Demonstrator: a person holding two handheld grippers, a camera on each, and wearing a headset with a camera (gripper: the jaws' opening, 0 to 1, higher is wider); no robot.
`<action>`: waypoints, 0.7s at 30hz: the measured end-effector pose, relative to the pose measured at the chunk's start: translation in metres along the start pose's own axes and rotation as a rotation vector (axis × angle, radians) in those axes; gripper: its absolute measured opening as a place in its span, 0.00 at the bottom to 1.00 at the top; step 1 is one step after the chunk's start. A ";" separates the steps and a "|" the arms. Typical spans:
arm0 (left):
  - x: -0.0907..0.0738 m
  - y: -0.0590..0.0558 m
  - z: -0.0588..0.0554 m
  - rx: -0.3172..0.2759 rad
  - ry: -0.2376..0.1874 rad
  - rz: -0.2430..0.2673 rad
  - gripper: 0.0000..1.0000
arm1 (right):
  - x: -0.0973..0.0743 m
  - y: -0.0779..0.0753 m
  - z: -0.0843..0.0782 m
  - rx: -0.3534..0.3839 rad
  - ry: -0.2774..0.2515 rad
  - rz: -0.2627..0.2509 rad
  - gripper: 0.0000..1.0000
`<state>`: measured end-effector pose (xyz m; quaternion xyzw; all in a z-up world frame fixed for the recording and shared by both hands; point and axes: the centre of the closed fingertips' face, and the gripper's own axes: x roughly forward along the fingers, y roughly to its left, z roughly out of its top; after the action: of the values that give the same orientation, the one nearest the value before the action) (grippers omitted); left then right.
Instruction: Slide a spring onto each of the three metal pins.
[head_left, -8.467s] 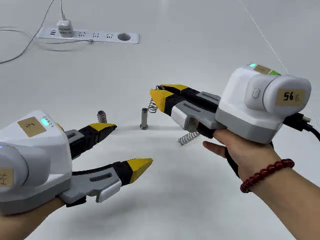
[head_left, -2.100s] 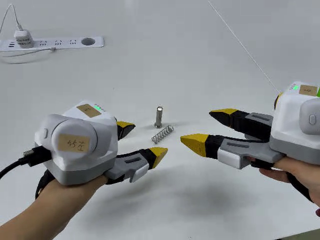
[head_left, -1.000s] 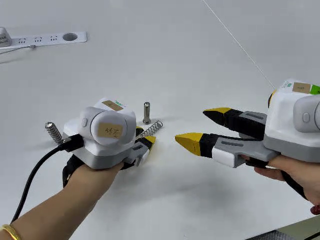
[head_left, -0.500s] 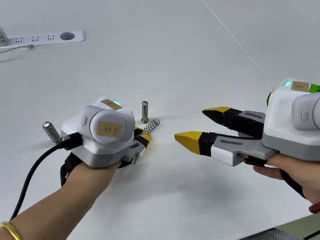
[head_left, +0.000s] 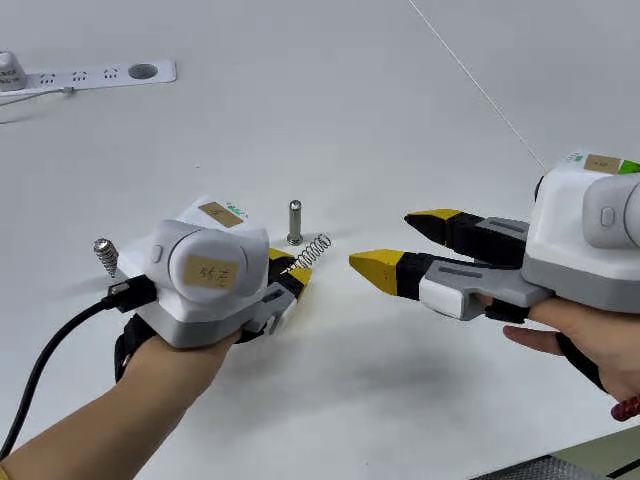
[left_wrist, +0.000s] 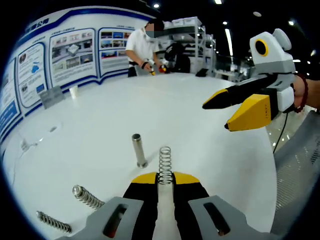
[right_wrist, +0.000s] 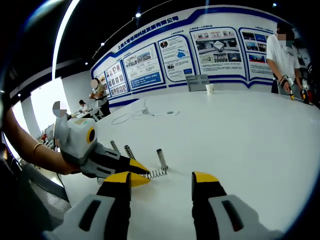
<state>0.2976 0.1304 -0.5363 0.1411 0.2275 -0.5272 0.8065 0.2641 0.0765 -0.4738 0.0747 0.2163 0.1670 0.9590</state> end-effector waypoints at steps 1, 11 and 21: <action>-0.002 -0.001 0.001 0.003 -0.007 -0.001 0.10 | 0.001 0.001 0.001 0.006 -0.002 0.001 0.49; -0.027 -0.005 0.028 -0.001 -0.139 0.017 0.10 | 0.008 0.010 0.018 0.100 -0.053 0.021 0.42; -0.047 -0.012 0.059 -0.017 -0.278 0.010 0.10 | 0.014 0.015 0.029 0.235 -0.095 0.044 0.32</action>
<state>0.2839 0.1349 -0.4611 0.0608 0.1175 -0.5357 0.8340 0.2845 0.0934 -0.4498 0.1990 0.1871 0.1577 0.9490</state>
